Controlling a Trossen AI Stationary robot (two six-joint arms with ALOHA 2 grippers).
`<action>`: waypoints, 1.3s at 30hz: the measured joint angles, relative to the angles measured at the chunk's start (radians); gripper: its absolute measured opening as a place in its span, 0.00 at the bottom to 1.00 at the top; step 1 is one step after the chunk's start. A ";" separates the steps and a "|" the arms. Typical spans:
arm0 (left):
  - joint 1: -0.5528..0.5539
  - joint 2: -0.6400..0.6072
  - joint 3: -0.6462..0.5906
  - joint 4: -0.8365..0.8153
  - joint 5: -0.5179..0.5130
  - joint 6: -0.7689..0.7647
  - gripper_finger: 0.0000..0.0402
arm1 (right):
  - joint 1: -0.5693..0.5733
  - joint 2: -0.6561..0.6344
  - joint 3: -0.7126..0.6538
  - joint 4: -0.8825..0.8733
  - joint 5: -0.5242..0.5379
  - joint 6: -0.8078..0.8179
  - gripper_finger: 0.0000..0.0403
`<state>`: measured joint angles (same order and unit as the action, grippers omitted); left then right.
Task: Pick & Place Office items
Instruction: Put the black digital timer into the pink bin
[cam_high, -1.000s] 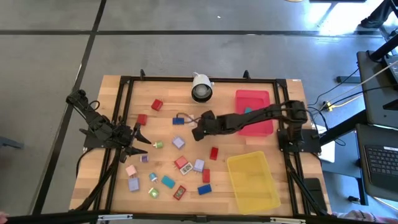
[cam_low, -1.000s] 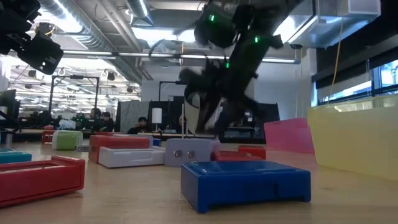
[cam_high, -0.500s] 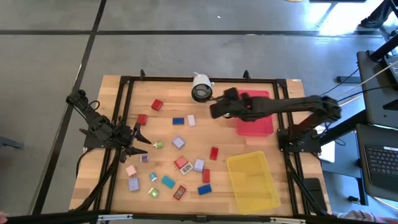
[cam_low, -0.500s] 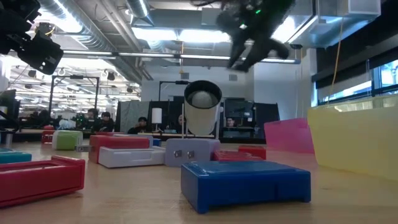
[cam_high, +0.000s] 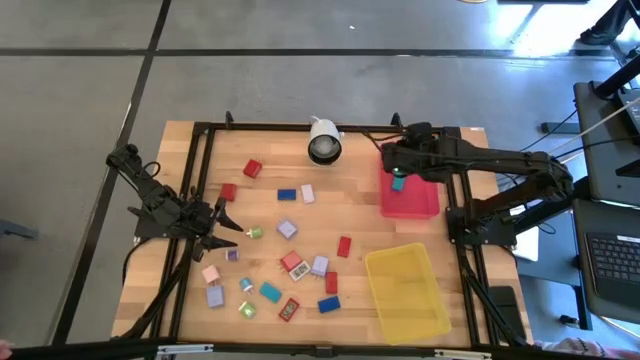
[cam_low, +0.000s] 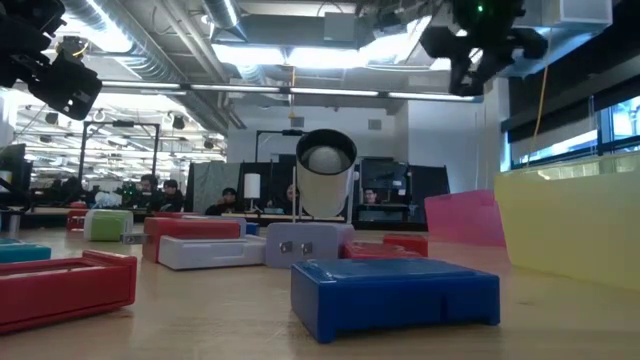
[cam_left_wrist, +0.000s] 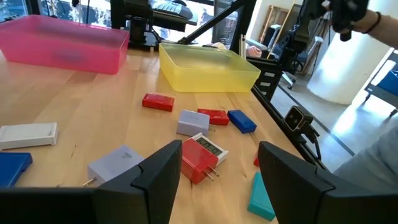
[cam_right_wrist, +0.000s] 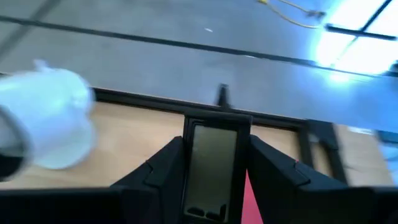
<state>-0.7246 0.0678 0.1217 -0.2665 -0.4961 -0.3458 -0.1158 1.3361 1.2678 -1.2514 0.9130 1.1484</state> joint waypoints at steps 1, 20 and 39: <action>0.000 0.000 0.000 0.000 0.000 0.000 0.52 | -0.012 0.002 -0.010 -0.004 -0.011 -0.004 0.39; 0.000 0.000 0.000 0.000 0.000 0.000 0.52 | -0.057 0.004 -0.485 0.245 -0.449 0.127 0.39; 0.000 0.000 0.000 0.000 0.000 0.000 0.52 | -0.058 0.004 -0.650 0.504 -0.487 0.202 0.39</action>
<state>-0.7246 0.0677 0.1215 -0.2665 -0.4962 -0.3458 -0.1734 1.3403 0.6182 -0.7473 0.4263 1.3506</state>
